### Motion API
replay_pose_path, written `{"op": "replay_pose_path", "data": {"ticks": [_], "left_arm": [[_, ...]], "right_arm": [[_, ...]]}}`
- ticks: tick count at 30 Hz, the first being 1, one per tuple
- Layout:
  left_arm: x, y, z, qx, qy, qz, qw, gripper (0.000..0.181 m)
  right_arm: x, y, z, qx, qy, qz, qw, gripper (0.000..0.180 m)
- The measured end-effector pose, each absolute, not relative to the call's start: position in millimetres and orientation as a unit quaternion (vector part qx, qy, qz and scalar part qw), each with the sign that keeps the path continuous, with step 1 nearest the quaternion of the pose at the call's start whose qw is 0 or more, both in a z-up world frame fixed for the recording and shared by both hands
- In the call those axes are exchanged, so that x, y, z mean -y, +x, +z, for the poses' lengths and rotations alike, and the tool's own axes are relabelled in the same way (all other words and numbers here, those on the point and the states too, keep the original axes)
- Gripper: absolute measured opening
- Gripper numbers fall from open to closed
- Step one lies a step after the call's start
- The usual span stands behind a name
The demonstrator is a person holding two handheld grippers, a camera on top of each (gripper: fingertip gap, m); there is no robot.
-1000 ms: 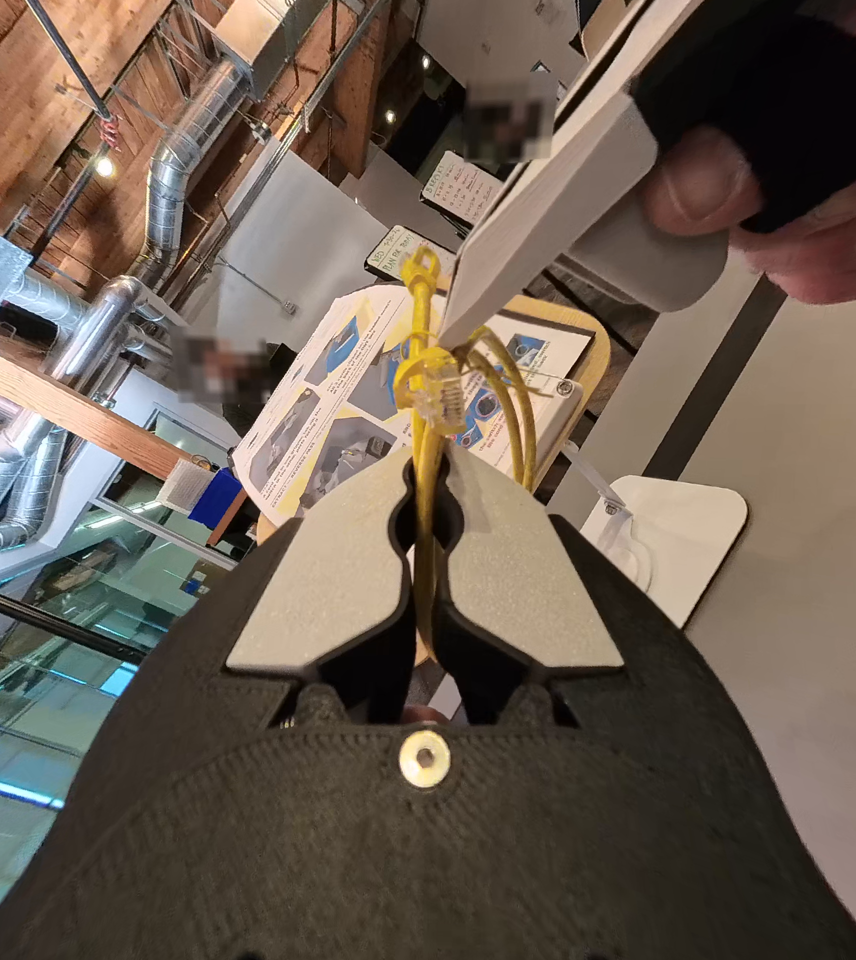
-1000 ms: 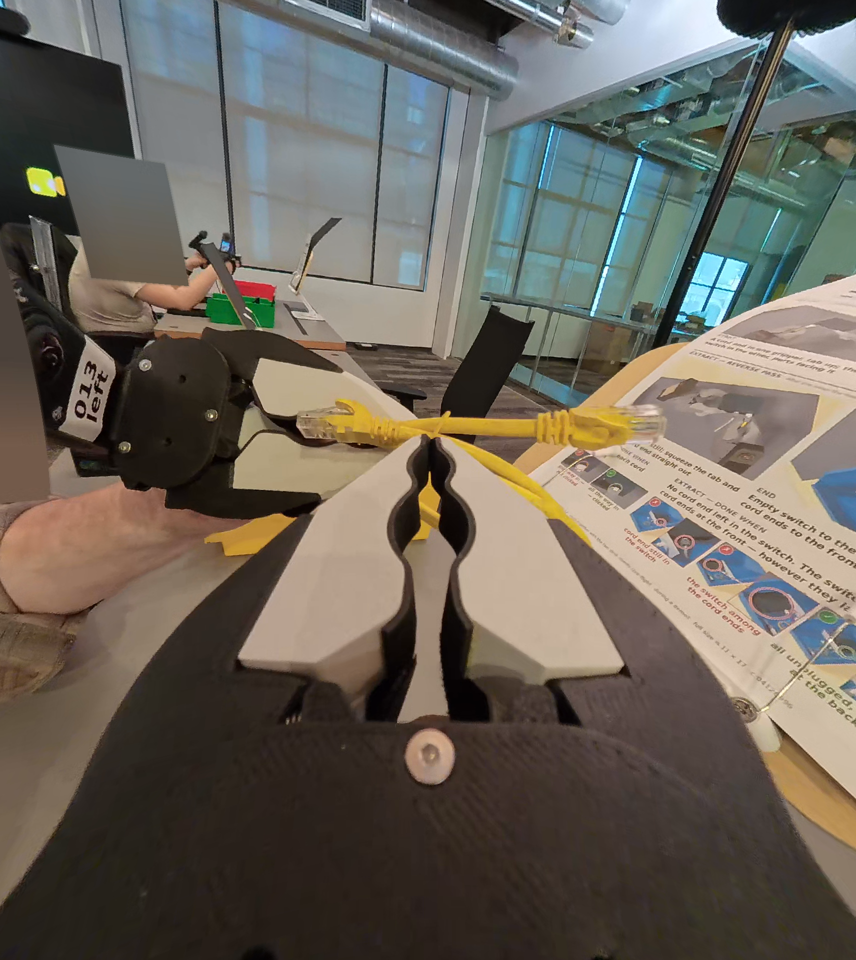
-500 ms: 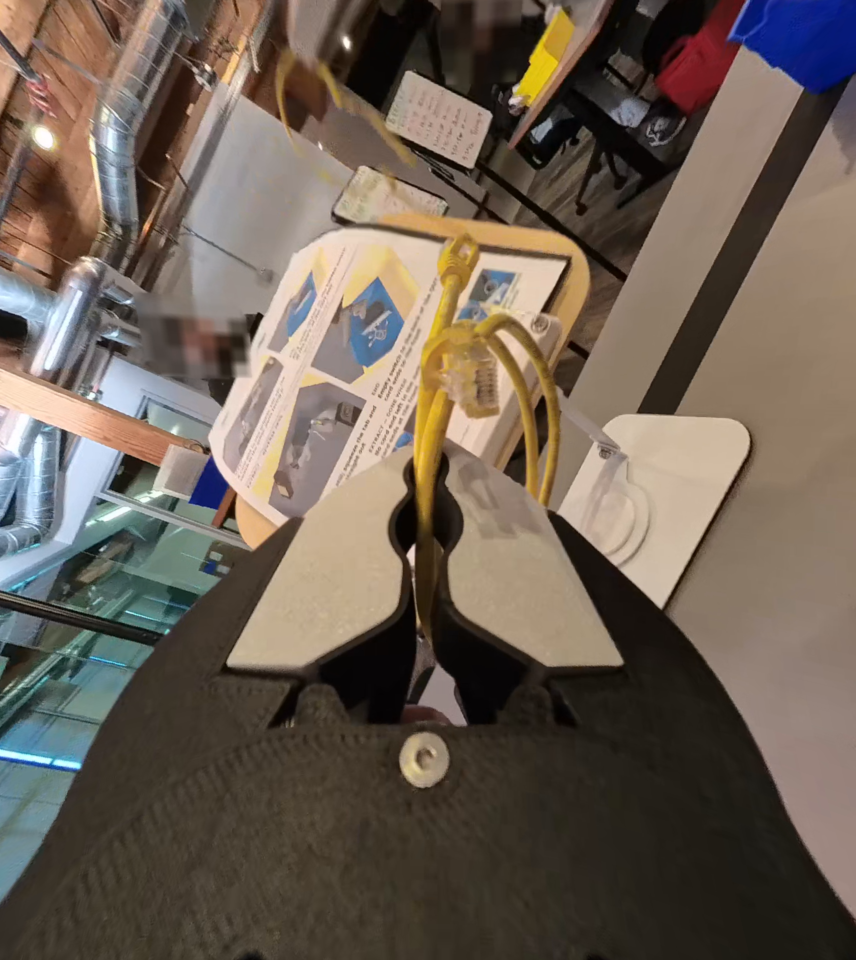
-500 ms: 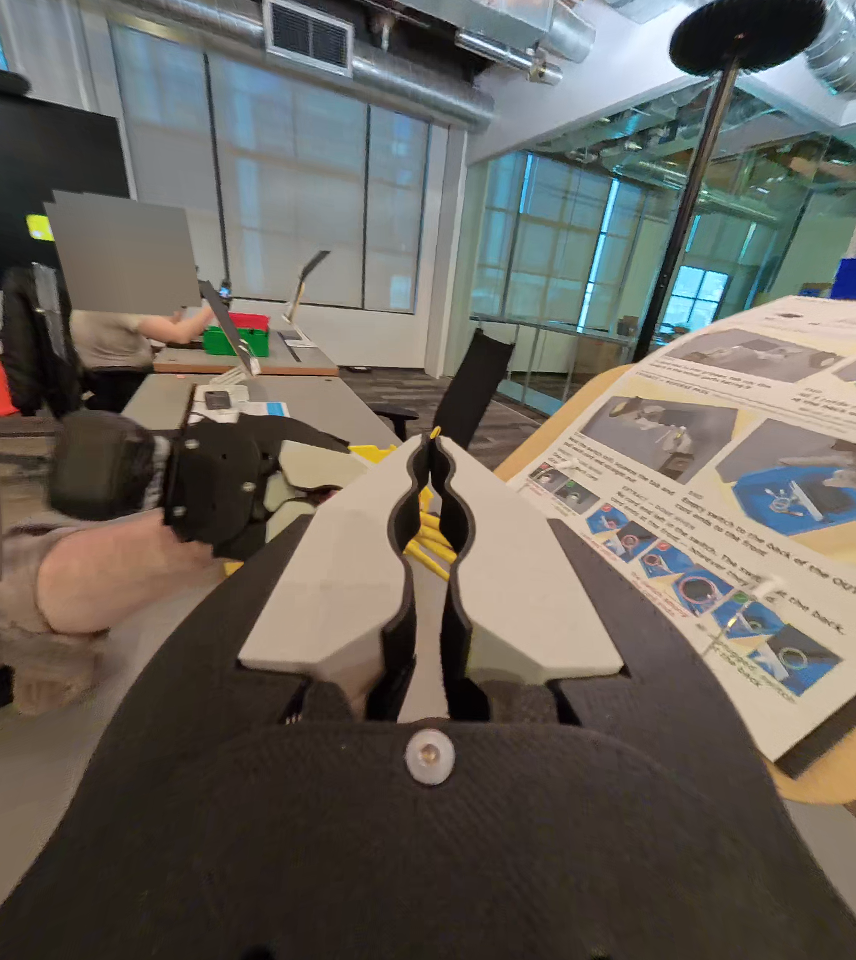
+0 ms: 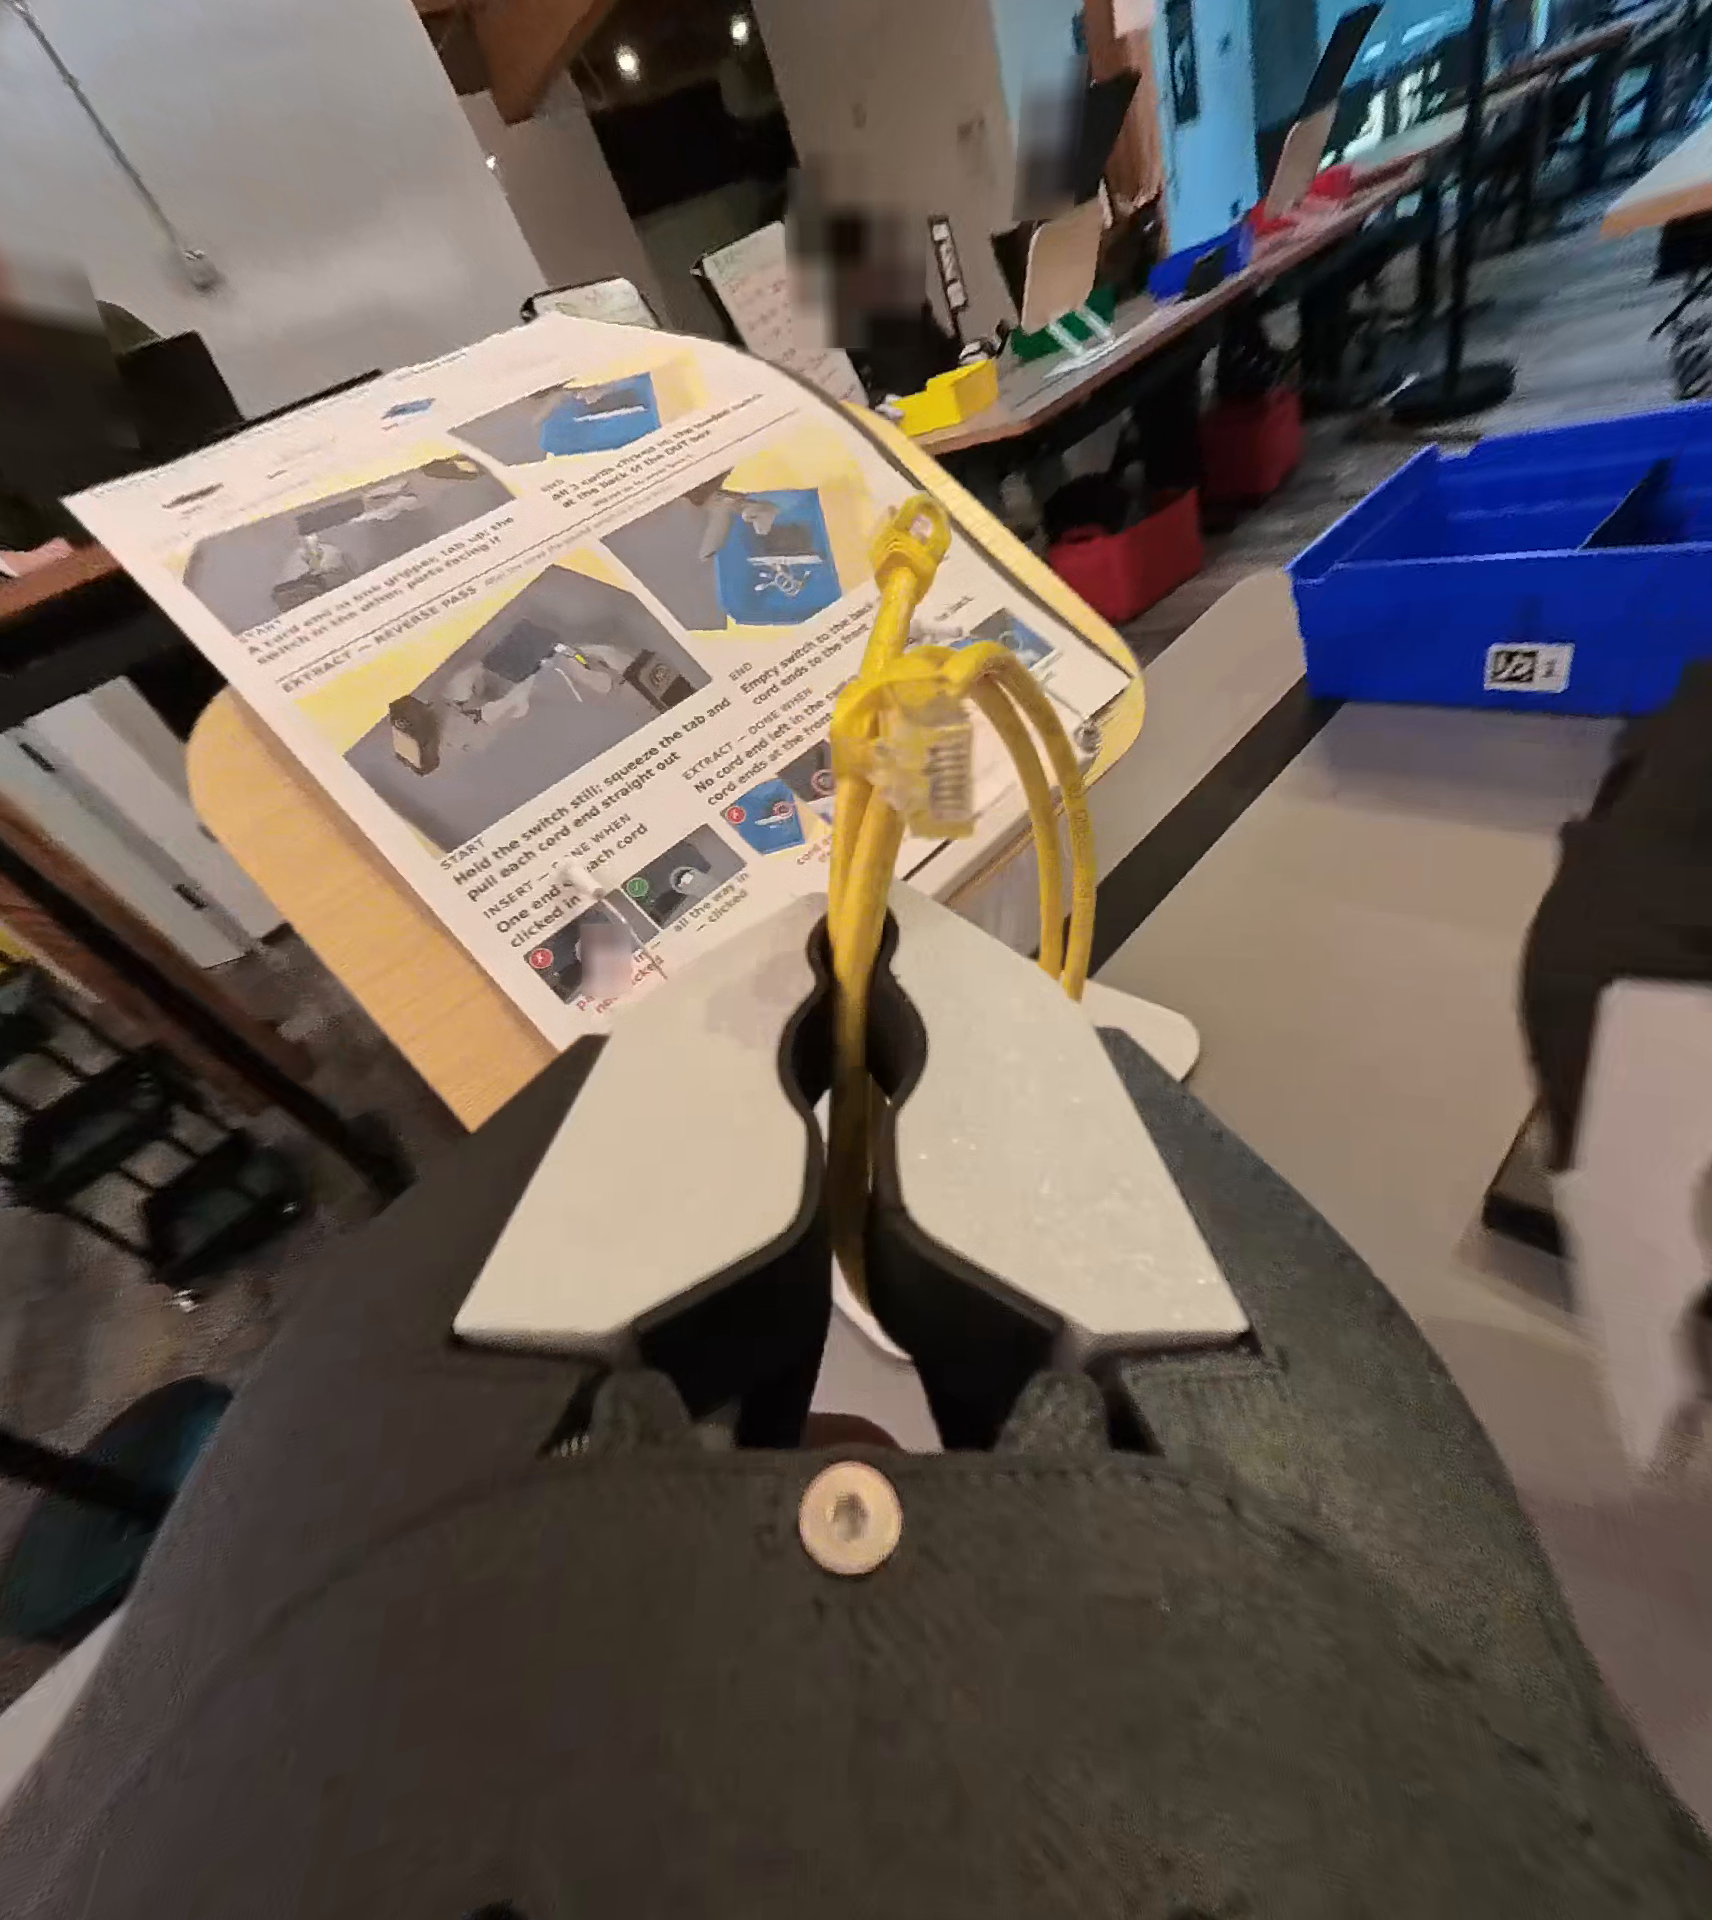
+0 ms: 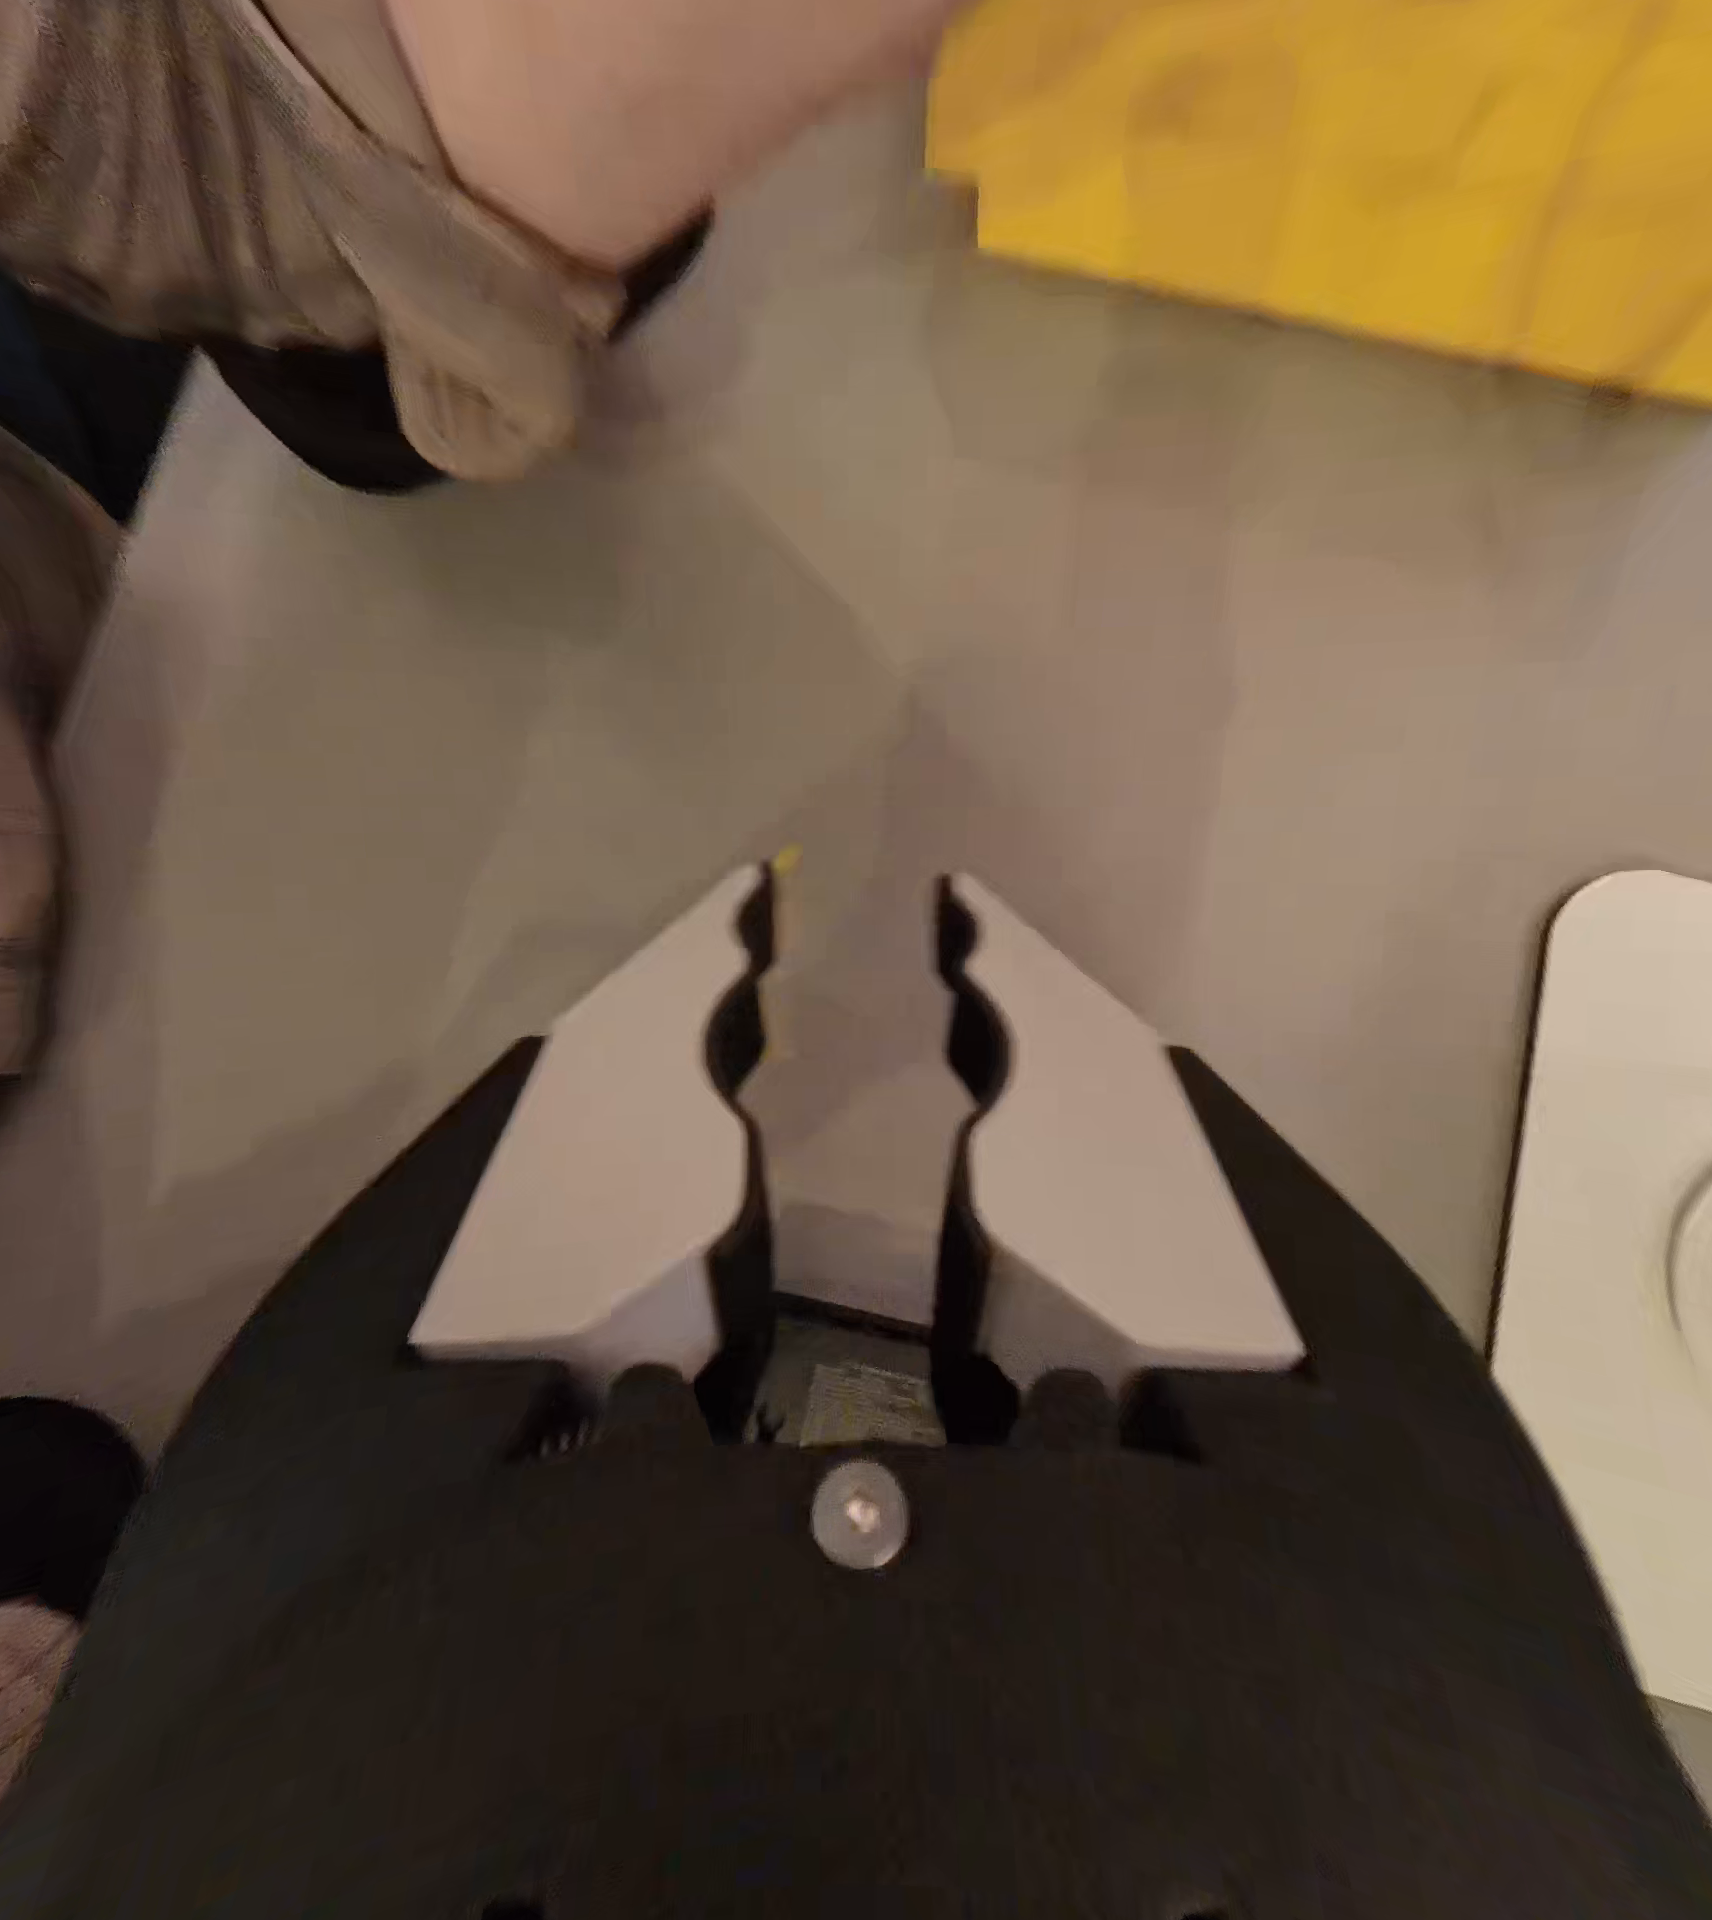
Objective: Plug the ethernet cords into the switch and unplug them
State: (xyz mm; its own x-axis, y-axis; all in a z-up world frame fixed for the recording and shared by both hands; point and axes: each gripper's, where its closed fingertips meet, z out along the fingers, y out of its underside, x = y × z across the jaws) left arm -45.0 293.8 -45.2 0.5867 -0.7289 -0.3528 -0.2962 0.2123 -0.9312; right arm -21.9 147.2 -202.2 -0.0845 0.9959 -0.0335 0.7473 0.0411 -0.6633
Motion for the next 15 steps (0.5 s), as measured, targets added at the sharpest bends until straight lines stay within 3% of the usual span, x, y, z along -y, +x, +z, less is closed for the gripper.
{"op": "replay_pose_path", "data": {"ticks": [2,3,7,10,13,14,15], "left_arm": [[-290.6,-43.1,-47.9,-0.434,-0.607,-0.191,0.638,0.001],[-289.4,-42.2,-49.1,-0.441,-0.606,-0.194,0.634,0.001],[-280.4,-34.2,-56.9,-0.481,-0.593,-0.202,0.613,0.001],[-272.8,-27.3,-62.7,-0.508,-0.582,-0.208,0.600,0.001],[-264.8,-20.2,-66.5,-0.523,-0.576,-0.229,0.585,0.001],[-263.7,-18.9,-67.6,-0.523,-0.580,-0.238,0.577,0.001],[-259.9,-16.9,-69.6,-0.530,-0.579,-0.252,0.565,0.001]], "right_arm": [[-153.6,-28.4,-213.3,0.685,-0.645,0.248,0.230,0.063],[-151.3,-30.4,-208.2,0.687,-0.637,0.256,0.237,0.062],[-151.6,-23.6,-151.9,0.670,-0.598,0.294,0.328,0.047],[-148.7,-8.8,-124.9,0.673,-0.564,0.299,0.374,0.000],[-155.9,-0.2,-113.5,0.674,-0.554,0.264,0.411,0.000],[-161.4,0.6,-98.9,0.656,-0.550,0.263,0.446,0.022],[-165.4,3.6,-83.1,0.640,-0.541,0.260,0.480,0.026]]}}
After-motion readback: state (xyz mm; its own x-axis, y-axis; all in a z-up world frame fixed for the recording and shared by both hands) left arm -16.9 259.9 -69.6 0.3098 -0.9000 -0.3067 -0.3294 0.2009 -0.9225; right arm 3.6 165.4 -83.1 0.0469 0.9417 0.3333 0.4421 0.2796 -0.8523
